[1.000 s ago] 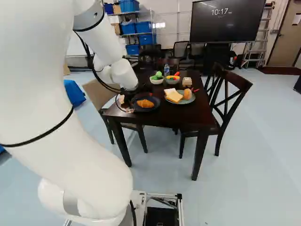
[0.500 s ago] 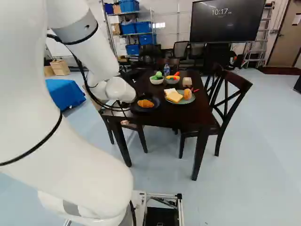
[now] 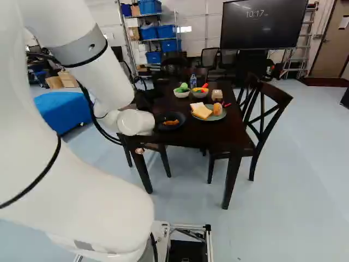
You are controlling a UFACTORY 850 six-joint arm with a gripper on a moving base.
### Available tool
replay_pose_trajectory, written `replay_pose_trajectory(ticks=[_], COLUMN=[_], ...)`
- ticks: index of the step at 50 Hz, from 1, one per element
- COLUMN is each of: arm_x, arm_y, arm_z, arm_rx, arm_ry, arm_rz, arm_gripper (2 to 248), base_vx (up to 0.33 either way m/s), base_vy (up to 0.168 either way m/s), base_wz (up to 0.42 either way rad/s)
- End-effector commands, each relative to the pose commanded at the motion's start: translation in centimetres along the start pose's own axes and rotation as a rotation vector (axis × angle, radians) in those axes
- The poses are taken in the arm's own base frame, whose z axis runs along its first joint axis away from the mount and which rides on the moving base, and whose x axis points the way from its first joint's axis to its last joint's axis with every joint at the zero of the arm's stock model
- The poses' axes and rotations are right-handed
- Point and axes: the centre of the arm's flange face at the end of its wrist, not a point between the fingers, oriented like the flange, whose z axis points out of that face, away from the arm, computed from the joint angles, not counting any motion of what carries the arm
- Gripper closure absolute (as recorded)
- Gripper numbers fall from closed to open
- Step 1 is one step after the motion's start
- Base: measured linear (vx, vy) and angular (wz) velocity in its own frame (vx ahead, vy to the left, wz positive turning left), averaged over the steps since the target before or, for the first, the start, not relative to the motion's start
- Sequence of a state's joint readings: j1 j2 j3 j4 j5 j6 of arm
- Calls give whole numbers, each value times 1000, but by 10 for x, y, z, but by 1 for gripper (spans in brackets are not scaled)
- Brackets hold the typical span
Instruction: Move the croissant to the empty plate
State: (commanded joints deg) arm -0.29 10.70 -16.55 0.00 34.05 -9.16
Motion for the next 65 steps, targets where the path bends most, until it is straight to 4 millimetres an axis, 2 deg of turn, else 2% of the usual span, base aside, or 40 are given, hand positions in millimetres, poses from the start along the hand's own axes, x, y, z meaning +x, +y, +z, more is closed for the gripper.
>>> replay_pose_trajectory(ticks=[30, 65], arm_x=[-37, -55], arm_y=[-7, -10], arm_z=[-29, -43], arm_rx=[-9, -9], arm_ry=[114, 168], arm_rz=[107, 157], arm_gripper=[3, 3], base_vx=[0, 0], base_vy=[0, 0], base_wz=[0, 0])
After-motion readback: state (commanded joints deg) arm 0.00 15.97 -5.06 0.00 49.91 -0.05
